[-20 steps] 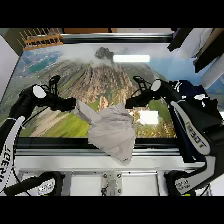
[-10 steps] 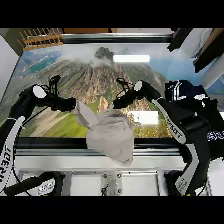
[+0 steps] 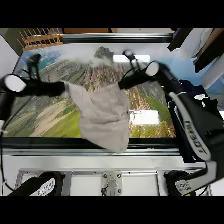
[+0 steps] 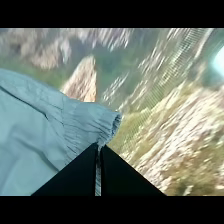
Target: Fold the clothes and pants, and hang the long-sleeved shirts on hangers.
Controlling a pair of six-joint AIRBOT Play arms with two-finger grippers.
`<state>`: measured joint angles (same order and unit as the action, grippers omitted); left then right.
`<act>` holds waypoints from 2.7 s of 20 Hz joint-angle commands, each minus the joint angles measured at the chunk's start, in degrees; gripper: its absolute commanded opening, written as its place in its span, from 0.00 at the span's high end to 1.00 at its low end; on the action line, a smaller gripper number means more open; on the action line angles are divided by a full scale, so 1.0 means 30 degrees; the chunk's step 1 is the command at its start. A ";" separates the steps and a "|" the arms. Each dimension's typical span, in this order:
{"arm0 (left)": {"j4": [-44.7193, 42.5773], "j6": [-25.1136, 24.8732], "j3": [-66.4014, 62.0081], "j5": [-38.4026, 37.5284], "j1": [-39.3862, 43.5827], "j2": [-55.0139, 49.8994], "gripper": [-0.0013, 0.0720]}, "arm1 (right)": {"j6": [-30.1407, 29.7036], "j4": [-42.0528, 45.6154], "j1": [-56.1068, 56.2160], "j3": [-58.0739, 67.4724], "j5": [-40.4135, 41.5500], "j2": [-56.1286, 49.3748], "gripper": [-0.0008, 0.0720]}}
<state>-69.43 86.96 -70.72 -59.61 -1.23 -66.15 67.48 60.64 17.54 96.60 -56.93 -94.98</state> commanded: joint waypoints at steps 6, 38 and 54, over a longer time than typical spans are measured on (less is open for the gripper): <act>0.0131 0.0015 -0.6776 -0.0051 0.2149 0.7475 0.96 | 0.0000 0.0940 -0.0933 0.0947 0.0401 1.1030 0.97; 0.0015 0.2572 -0.6368 0.0058 0.0240 -0.7424 0.08 | 0.8772 0.8837 -0.5362 -0.2288 0.0109 0.3949 0.06; 0.7133 -0.0379 1.2189 0.1676 -0.6324 -0.2164 0.08 | 0.7941 0.5734 -0.4466 -0.8969 -0.1158 1.0805 0.07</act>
<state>-53.04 88.53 -37.74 -56.51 -19.75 -72.77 91.31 80.03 3.88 70.46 -61.45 -63.24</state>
